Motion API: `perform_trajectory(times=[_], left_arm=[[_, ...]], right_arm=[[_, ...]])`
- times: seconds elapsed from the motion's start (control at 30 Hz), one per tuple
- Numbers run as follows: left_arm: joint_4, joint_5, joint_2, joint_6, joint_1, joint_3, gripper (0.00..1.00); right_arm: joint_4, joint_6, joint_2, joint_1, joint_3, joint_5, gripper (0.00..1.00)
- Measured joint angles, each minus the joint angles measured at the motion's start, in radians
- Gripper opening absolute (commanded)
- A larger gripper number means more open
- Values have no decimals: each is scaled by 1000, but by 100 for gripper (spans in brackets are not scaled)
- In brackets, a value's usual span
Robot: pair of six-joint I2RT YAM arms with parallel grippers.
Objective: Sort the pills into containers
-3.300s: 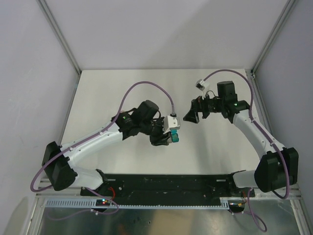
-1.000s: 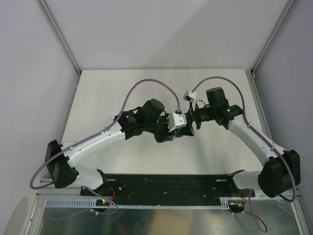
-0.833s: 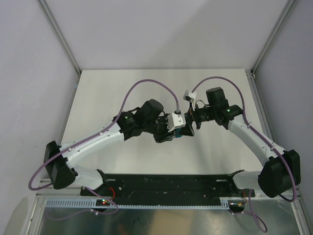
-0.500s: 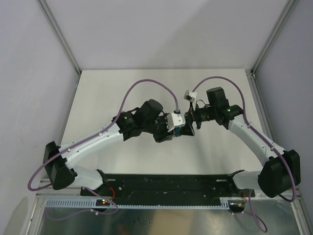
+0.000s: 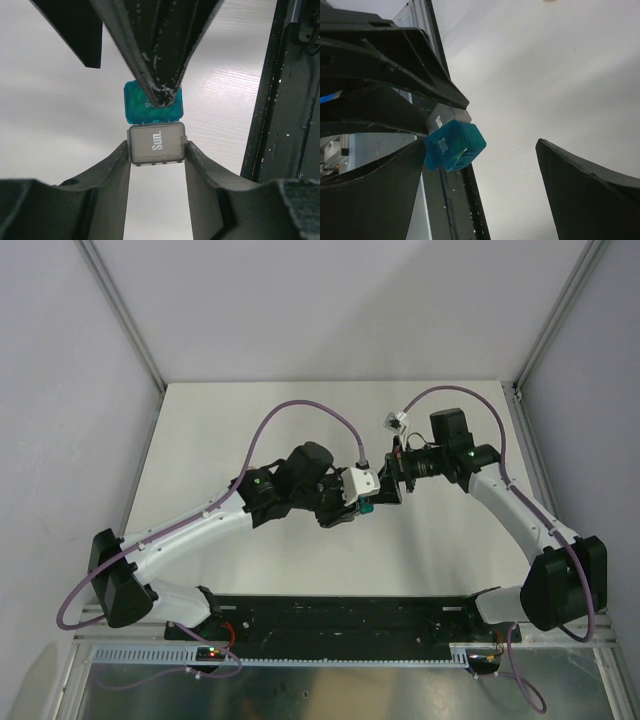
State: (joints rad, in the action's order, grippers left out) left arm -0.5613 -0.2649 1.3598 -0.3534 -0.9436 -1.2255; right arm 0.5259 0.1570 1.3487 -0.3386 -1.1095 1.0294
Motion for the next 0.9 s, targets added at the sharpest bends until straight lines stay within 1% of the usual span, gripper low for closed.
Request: perform_trajectory(times=[0.17, 0.4, 0.77, 0.9], left_arm=[[4, 11, 0, 7, -6, 0, 0], [21, 45, 0, 18, -8, 0, 0], [50, 101, 0, 40, -10, 0, 0], [61, 108, 0, 42, -10, 0, 0]], right_arm=[[-2, -34, 53, 6, -15, 41, 95], [-2, -60, 97, 7, -15, 85, 90], [5, -58, 105, 7, -15, 141, 78], [11, -56, 105, 7, -15, 157, 76]])
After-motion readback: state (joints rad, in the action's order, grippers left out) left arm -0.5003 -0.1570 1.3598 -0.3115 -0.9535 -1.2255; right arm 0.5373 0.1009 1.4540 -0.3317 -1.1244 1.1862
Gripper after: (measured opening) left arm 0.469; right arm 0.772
